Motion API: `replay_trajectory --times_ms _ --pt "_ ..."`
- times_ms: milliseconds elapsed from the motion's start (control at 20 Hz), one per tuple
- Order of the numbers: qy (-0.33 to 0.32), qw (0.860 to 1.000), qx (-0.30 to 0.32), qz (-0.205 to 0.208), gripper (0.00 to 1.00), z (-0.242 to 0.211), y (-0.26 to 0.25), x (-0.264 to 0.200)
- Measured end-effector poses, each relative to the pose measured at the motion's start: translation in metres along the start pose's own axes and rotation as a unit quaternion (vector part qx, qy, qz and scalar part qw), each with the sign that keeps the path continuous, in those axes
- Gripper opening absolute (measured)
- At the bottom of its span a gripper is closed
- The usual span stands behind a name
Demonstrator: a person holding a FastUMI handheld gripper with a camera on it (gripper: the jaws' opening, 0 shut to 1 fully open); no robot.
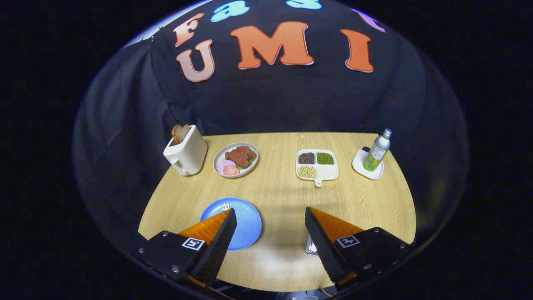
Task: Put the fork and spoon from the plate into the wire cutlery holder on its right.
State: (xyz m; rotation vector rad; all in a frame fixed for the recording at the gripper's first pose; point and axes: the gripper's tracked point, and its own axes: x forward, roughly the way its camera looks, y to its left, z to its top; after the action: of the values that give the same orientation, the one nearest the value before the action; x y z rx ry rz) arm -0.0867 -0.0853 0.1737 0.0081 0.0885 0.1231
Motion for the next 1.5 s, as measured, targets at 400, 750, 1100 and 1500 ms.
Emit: replay_trajectory --times_ms 400,750,1100,1500 --pt "-0.123 0.992 0.016 -0.015 0.99 0.011 0.08 0.013" --pt "-0.114 0.993 0.002 -0.027 0.99 -0.055 0.117 0.055" --pt "-0.077 0.996 -0.004 -0.034 0.99 -0.122 0.14 0.102" --pt "-0.03 0.998 -0.026 -0.038 0.83 -0.167 0.144 0.132"
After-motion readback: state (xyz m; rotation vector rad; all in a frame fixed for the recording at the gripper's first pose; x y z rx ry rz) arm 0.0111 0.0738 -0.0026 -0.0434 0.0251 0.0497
